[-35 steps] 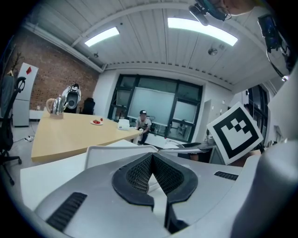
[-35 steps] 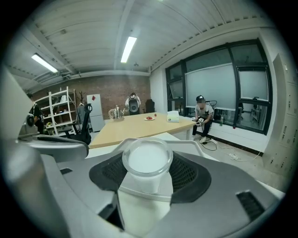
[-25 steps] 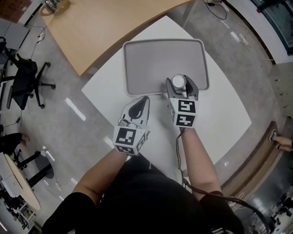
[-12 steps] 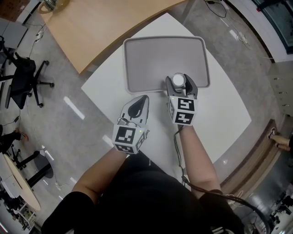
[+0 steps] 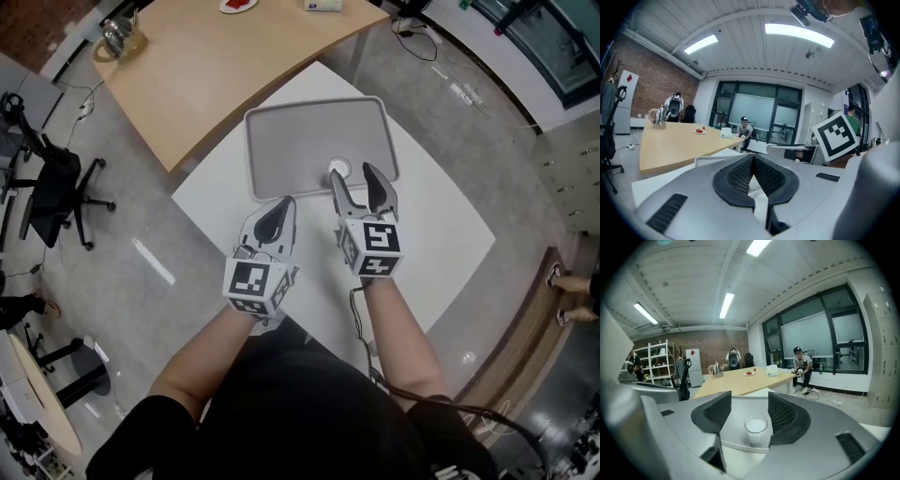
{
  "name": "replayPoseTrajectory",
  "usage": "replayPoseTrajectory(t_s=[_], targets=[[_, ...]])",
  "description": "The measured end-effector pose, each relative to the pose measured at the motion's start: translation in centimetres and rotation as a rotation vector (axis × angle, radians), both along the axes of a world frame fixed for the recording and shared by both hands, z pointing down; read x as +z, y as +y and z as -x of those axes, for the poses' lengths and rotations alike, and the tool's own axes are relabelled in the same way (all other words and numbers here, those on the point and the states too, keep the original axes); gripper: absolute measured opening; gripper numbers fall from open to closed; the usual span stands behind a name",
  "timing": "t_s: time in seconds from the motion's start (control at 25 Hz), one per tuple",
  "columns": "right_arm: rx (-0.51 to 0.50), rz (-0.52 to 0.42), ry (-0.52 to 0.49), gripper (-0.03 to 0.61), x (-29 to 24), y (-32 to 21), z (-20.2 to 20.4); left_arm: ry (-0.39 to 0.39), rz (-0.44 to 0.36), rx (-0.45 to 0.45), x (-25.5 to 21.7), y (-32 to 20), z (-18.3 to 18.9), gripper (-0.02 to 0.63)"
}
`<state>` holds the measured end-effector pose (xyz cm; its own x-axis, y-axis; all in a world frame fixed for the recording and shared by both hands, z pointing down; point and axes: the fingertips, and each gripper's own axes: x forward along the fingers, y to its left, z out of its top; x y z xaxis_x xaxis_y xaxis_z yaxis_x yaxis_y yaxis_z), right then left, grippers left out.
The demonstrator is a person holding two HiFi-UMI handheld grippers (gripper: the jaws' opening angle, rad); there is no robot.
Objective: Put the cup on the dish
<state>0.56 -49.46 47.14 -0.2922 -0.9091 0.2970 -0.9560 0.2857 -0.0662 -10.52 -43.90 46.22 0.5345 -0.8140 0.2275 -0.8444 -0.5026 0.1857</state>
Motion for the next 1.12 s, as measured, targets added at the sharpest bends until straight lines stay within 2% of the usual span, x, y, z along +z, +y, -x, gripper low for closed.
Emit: replayPoseTrajectory(t_s=[0.04, 0.12, 0.32, 0.48, 0.8, 1.0, 1.12], targets=[[0.003, -0.029, -0.01, 0.234, -1.2, 1.0, -0.4, 0.0, -0.014, 0.002, -0.7, 0.5, -0.4, 0.008], [0.015, -0.087, -0.023, 0.11, -3.6, 3.1, -1.2, -0.001, -0.041, 0.009, -2.1, 1.9, -1.4, 0.008], [0.016, -0.166, -0.023, 0.037, -7.7, 9.2, -2.6, -0.013, -0.093, 0.015, -5.5, 6.5, -3.3, 0.008], [0.038, -0.192, -0.045, 0.018, -10.6, 14.3, -3.9, -0.009, -0.131, 0.021, -7.9, 10.8, -4.9, 0.008], [-0.017, -0.227, -0.039, 0.014, -13.7, 22.8, -5.0, 0.008, -0.185, 0.029, -11.5, 18.6, -7.7, 0.008], [-0.035, -0.202, -0.036, 0.012, -14.3, 27.1, -5.5, 0.013, -0.193, 0.018, -13.4, 22.2, -8.9, 0.008], [-0.065, -0.237, -0.045, 0.012, -15.2, 29.1, -5.4, 0.01, -0.208, 0.023, -14.0, 23.8, -9.4, 0.008]])
